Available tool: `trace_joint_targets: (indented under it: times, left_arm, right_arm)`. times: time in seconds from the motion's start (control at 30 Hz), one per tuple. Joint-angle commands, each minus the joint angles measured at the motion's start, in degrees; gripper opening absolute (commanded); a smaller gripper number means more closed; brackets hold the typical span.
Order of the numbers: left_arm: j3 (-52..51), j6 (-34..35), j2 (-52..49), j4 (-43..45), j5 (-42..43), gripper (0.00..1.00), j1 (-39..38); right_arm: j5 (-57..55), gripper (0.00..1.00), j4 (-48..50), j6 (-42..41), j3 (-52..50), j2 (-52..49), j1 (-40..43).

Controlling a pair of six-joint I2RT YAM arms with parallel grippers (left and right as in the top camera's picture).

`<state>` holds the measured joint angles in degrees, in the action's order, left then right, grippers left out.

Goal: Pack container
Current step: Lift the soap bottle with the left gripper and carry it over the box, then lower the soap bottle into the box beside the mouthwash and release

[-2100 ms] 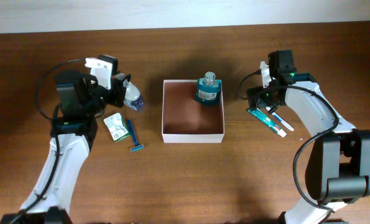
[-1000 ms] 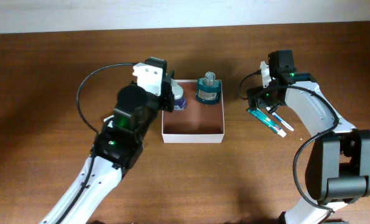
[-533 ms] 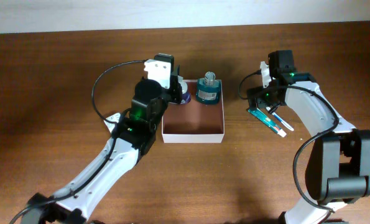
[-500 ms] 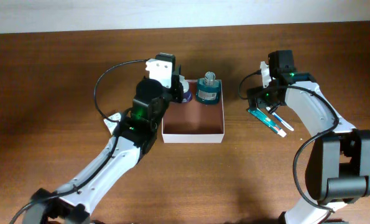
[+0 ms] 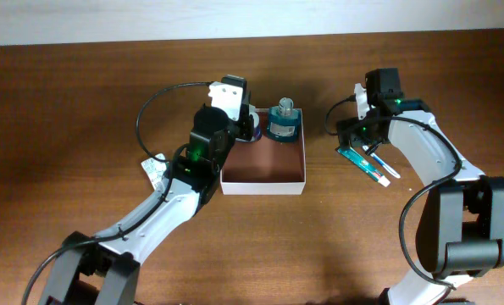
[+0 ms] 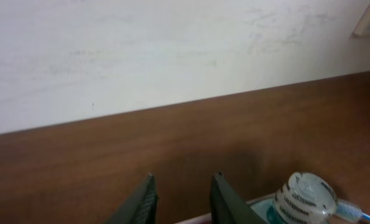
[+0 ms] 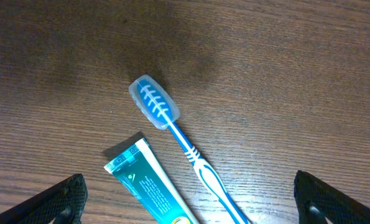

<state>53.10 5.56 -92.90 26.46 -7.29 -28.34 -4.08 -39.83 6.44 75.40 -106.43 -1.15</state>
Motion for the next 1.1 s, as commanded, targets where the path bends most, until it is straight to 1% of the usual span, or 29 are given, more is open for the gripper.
trace_joint_targets:
  times: [0.0,0.17,0.27,0.53,0.7,0.9,1.07]
  left_arm:
    - [0.68,-2.03,-1.46,3.41,0.55,0.29,-0.07]
    - [0.68,-2.29,-3.78,4.26,0.42,0.29,-0.04]
    - [0.68,-3.96,-4.70,5.51,0.11,0.29,0.00]
    - [0.68,-5.66,-5.35,6.16,-1.46,0.29,0.00]
    - [0.68,-6.51,-7.48,7.87,-2.21,0.29,0.00]
    - [0.79,-6.54,-8.68,8.96,-2.25,0.29,0.20]
    - [0.79,-6.49,-8.79,8.85,-2.16,0.29,2.19]
  right_arm:
    - [-0.50,0.99,0.02,0.20,-0.31,0.94,0.15]
    - [-0.50,0.98,0.02,0.20,-0.31,0.94,0.15]
    - [-0.50,0.99,0.00,0.20,-0.31,0.94,0.15]
    - [-0.50,0.99,0.02,0.20,-0.31,0.94,0.15]
    - [-0.50,0.99,0.02,0.20,-0.31,0.94,0.15]
    - [-0.50,0.99,0.02,0.20,-0.31,0.94,0.15]
    - [-0.50,0.99,0.00,0.20,-0.31,0.94,0.15]
